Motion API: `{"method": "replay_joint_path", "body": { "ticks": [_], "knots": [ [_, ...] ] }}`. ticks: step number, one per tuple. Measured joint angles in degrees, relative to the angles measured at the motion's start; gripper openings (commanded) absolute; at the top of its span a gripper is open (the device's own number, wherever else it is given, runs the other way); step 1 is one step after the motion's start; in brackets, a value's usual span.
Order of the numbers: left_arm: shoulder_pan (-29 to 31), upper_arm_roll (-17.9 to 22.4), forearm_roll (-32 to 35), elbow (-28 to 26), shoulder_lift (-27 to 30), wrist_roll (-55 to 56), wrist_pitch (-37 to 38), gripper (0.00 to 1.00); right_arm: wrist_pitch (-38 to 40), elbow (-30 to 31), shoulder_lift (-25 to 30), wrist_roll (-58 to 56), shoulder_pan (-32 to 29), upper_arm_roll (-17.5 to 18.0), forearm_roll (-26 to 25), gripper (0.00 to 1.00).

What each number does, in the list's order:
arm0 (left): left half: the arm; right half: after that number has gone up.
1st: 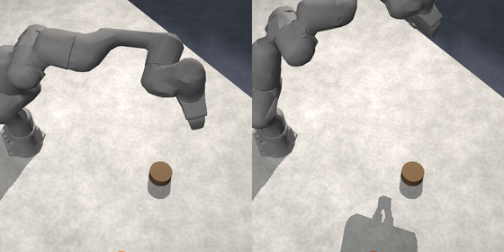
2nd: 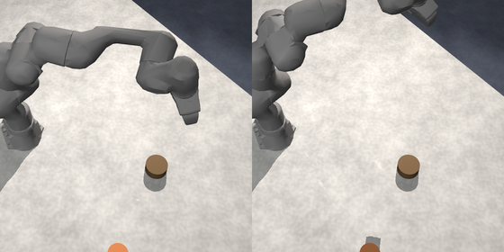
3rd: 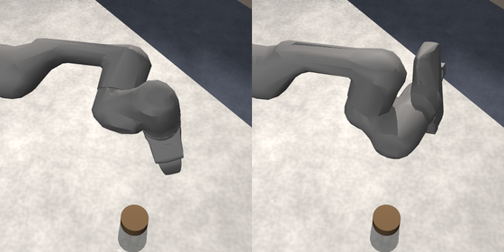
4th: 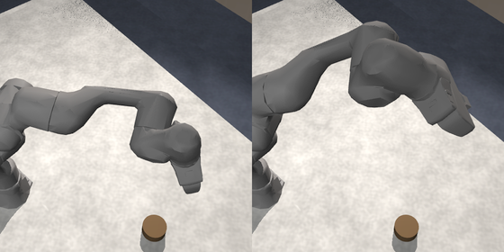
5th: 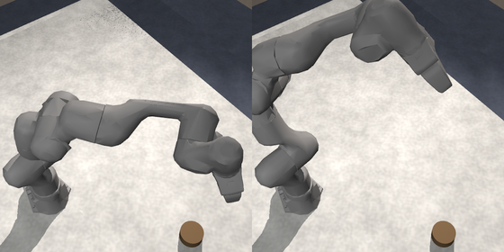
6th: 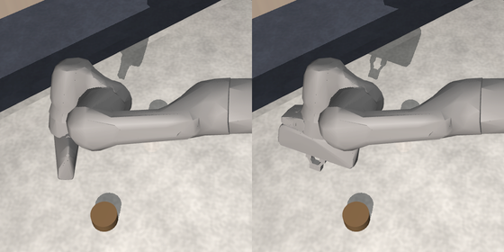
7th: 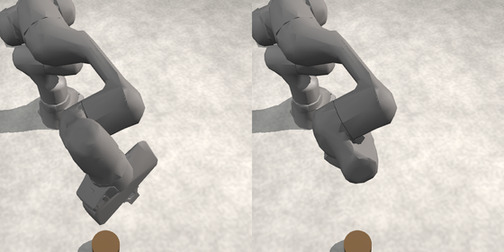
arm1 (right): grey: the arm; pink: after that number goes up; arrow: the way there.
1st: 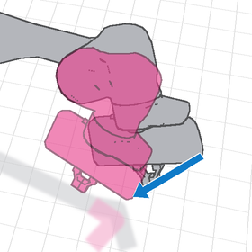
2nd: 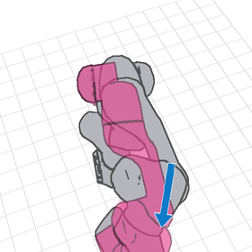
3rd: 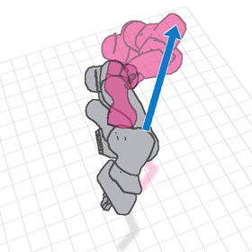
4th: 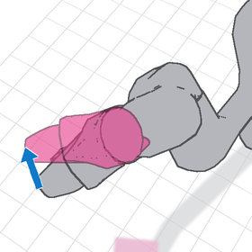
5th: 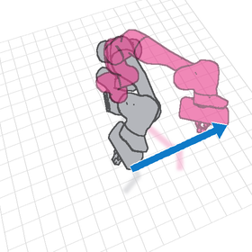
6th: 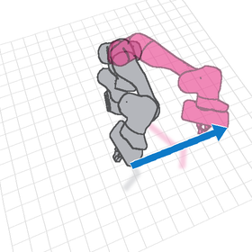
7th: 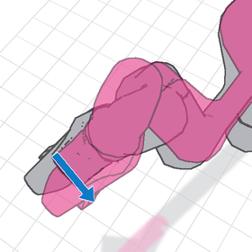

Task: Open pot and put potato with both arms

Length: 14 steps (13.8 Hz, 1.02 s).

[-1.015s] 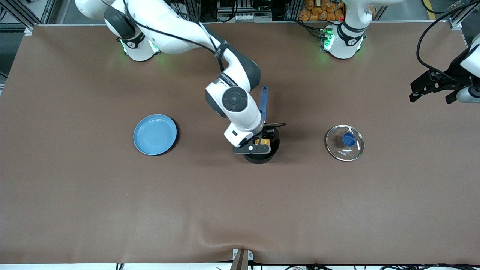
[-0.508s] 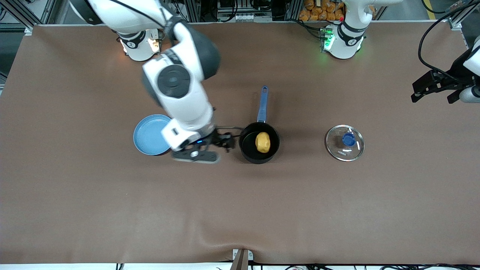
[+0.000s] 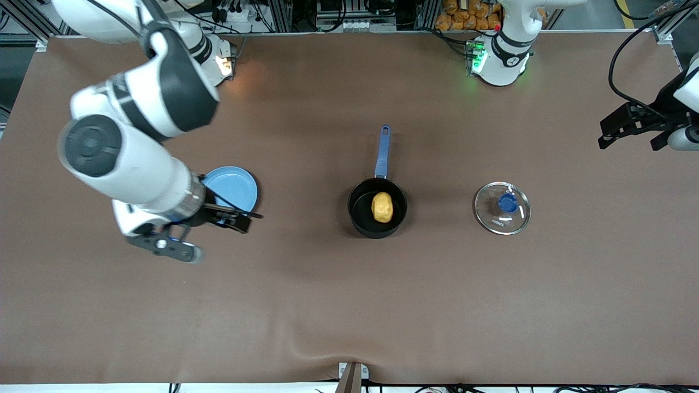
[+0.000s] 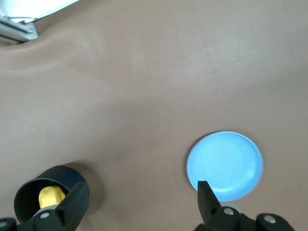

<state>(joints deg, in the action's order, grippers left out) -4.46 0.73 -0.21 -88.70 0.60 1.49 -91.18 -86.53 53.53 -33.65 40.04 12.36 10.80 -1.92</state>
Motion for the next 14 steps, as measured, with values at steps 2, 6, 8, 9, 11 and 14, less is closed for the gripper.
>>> {"method": "replay_joint_path", "body": {
  "ticks": [2,6,8,9,11,14],
  "knots": [
    [0.0,-0.1,0.0,0.0,-0.4,0.0,0.0,1.0,1.6,0.0,2.3,0.0,-6.4,5.9,-0.1,1.0],
    [0.0,-0.1,0.0,0.0,-0.5,0.0,0.0,1.0,7.7,0.0,5.9,-1.2,-12.4,9.7,-2.2,1.0],
    [0.0,-0.1,0.0,0.0,-0.5,0.0,0.0,1.0,9.6,0.7,7.9,-5.4,-12.5,8.2,-2.7,1.0],
    [0.0,-0.1,0.0,0.0,-0.5,0.0,0.0,1.0,10.0,1.9,9.3,-8.4,-12.5,6.9,-2.7,1.0],
    [0.1,-0.1,-0.1,0.0,-0.5,0.0,0.0,1.0,10.0,5.8,13.3,-14.2,-12.4,3.4,-2.3,1.0],
    [0.1,-0.1,-0.5,0.0,-0.5,0.0,0.0,1.0,5.1,16.7,22.1,-18.8,-12.4,-2.0,-0.4,1.0]
  ]
}}
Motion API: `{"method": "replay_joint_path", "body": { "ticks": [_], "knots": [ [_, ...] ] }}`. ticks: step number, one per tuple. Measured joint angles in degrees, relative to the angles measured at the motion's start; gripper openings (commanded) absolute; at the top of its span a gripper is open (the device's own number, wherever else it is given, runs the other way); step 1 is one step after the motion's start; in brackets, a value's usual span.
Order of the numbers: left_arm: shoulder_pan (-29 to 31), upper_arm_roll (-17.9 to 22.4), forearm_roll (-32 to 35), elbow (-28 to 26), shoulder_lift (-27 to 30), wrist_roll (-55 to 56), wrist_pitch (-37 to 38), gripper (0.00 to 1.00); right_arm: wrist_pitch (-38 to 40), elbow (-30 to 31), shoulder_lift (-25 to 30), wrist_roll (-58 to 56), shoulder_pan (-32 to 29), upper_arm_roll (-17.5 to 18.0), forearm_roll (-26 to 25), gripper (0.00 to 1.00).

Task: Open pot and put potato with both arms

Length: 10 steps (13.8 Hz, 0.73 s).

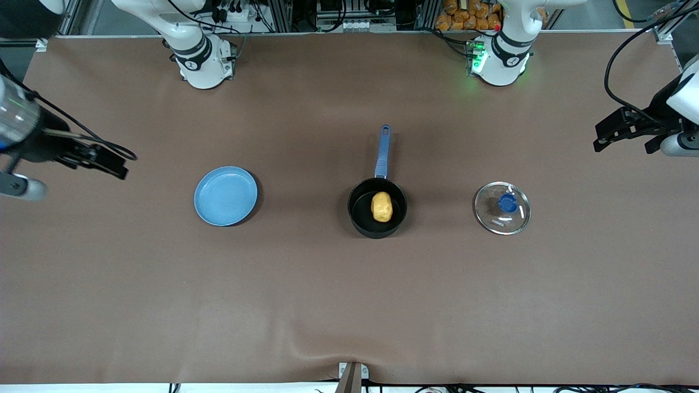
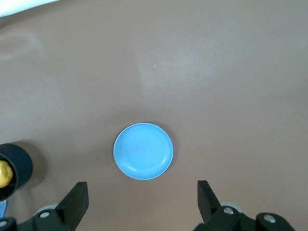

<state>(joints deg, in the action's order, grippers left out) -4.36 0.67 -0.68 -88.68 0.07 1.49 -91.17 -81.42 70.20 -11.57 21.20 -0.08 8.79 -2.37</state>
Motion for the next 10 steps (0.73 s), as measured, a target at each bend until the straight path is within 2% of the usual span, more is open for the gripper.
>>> {"method": "replay_joint_path", "body": {
  "ticks": [2,4,7,10],
  "knots": [
    [0.0,0.0,0.0,0.0,0.0,0.0,0.0,1.0,-3.5,8.8,6.4,-0.7,0.0,-0.9,0.2,1.0],
    [0.0,0.1,0.0,-0.1,0.0,0.1,0.1,1.0,-3.7,13.5,10.0,-2.2,0.0,-1.6,0.2,1.0],
    [0.0,0.2,-0.1,-0.2,-0.1,0.1,0.1,1.0,-4.2,15.7,11.2,-4.1,0.0,-2.5,0.2,1.0],
    [0.0,0.2,-0.1,-0.2,-0.1,0.2,0.1,1.0,-4.2,14.7,11.2,-4.5,0.1,-2.6,0.2,1.0]
  ]
}}
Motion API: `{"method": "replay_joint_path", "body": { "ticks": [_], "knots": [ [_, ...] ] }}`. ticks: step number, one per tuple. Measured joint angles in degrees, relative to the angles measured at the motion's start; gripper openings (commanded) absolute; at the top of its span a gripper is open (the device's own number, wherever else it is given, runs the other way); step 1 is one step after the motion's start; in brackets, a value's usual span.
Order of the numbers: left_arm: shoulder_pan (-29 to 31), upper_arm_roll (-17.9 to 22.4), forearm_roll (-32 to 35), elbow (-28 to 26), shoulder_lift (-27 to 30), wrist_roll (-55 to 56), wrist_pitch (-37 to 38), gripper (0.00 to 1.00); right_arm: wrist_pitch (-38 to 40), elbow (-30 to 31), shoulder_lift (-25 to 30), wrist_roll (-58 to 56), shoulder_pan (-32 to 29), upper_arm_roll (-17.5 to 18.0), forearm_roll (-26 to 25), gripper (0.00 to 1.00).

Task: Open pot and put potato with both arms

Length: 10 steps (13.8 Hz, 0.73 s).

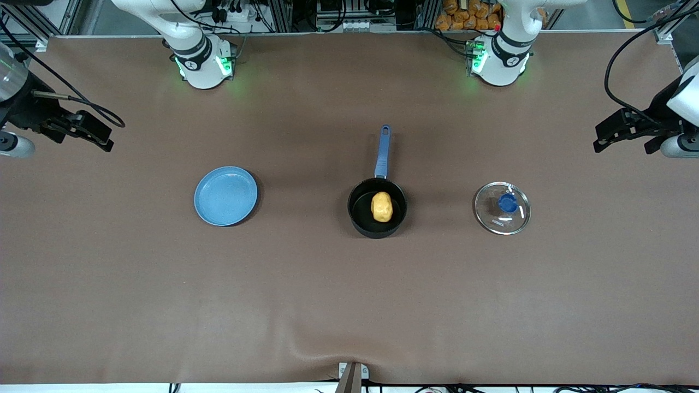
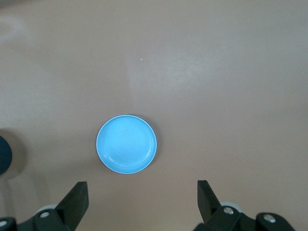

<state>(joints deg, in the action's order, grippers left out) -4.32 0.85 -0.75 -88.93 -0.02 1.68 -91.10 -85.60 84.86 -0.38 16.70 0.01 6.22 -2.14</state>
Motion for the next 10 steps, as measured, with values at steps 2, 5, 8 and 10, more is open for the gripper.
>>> {"method": "replay_joint_path", "body": {
  "ticks": [2,5,8,10],
  "knots": [
    [0.0,0.0,0.0,0.0,0.0,0.0,0.0,1.0,2.1,-0.8,0.2,-0.8,0.0,-0.8,0.4,1.0],
    [0.0,0.0,0.0,0.0,0.0,0.0,0.0,1.0,2.7,-0.9,0.9,-5.2,0.0,-4.3,2.9,1.0],
    [0.0,0.0,0.0,0.0,0.0,0.0,0.0,1.0,2.9,-0.9,1.5,-5.7,0.2,-4.4,3.2,1.0],
    [0.0,0.0,0.0,0.0,0.0,0.0,0.0,1.0,3.1,-0.9,1.5,-5.7,0.7,-4.4,3.2,1.0]
  ]
}}
